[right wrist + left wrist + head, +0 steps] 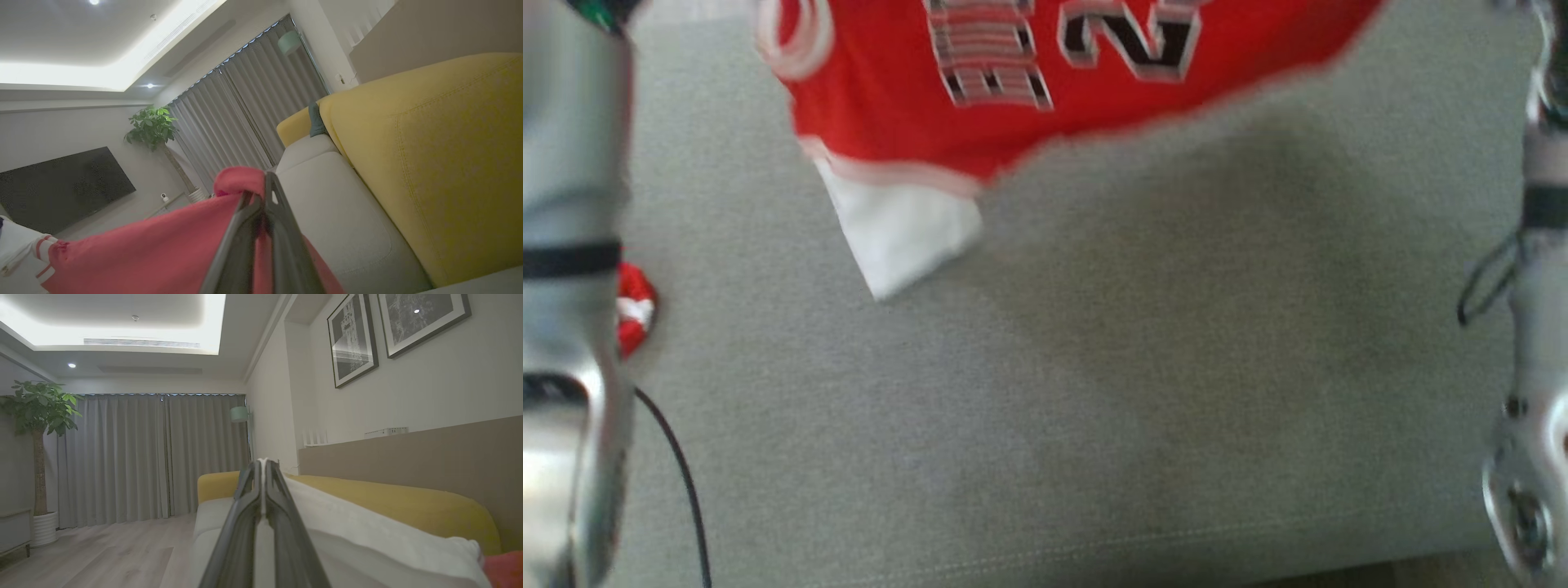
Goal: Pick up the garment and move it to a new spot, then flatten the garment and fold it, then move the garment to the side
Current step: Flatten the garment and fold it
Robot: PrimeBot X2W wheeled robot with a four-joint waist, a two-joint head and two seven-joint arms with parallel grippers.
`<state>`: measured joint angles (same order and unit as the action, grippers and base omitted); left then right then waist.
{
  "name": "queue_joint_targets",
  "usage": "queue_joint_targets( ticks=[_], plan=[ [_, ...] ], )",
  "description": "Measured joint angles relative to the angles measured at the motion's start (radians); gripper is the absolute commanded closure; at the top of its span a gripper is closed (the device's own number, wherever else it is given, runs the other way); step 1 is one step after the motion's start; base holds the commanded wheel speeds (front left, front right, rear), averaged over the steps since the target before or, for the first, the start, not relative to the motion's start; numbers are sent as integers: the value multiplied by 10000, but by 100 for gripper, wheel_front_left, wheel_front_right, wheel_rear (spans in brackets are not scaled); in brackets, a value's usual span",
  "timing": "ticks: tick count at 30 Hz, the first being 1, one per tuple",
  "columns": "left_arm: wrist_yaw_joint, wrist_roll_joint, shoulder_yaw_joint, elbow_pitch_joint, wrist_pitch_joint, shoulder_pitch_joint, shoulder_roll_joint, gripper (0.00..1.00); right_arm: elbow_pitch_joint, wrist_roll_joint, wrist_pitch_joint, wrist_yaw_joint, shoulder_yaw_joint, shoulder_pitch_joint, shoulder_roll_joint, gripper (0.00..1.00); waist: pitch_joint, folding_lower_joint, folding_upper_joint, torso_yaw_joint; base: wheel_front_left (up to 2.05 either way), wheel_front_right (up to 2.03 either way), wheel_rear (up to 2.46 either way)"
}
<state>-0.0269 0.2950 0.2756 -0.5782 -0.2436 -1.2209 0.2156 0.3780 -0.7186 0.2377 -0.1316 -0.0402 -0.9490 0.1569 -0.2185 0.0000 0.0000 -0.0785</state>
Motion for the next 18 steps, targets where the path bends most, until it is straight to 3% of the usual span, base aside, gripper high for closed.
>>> queue_joint_targets(
  ticks=[9, 18],
  plan=[
    [4, -397, -577, -1189, -136, -2018, -132, 100, 2746, 73, -2382, 0, 1381, -2564, -178, 100, -724, 0, 0, -124, 0, 0, 0],
    [-188, -132, -1005, -3112, -132, -471, -1072, 100, 5588, 230, -3513, 0, 3379, -2776, -261, 100, -1644, 1, 0, 365, 0, 0, 0]
  ],
)
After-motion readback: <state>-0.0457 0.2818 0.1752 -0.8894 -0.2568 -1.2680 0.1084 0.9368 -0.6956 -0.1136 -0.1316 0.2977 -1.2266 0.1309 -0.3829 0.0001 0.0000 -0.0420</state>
